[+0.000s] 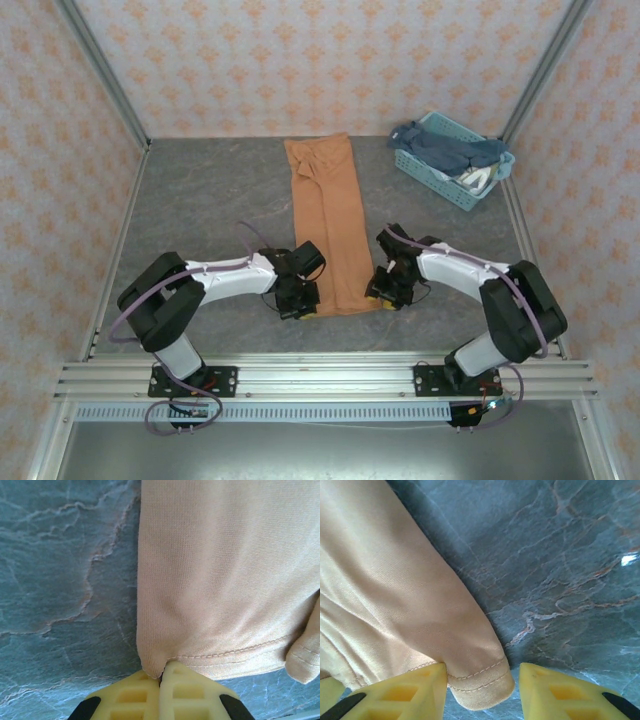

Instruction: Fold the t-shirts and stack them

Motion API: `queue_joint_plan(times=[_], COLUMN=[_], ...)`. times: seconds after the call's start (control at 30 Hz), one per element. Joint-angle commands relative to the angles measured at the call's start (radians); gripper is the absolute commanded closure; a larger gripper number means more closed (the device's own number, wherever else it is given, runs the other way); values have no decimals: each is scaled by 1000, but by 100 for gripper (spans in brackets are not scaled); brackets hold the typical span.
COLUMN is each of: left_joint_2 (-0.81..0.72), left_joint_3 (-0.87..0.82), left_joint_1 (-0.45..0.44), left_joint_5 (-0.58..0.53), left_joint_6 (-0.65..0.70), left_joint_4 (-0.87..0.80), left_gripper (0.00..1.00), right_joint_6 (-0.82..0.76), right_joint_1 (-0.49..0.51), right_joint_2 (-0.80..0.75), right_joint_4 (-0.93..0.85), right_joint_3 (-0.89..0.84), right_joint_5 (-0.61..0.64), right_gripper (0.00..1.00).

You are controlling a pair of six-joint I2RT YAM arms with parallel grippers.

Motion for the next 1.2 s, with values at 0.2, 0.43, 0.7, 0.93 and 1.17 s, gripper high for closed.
queue_joint_plan(times=[0.2,0.43,0.7,0.93,1.17], left_joint_2=[15,1,-64,-182,-361], left_joint_3=[-24,-23,-71,-221,-283], left_joint_1=[-5,-5,-18,-106,-149], left_joint_5=[-23,-40,-33,0,-80], left_joint_6=[15,24,68,12,-93], left_joint_4=[-40,-57,-97,-30,-18], left_gripper=[100,100,100,100,100], right_joint_6=[32,49,28,78,172], right_joint_1=[10,11,52,158,203], right_joint_2=[64,82,15,-81,-203], right_joint_4=[15,38,-86,-159,-189], right_joint_3=[12,20,24,-50,-59], right_joint_5=[26,31,31,14,19], right_gripper=[68,94,100,100,100])
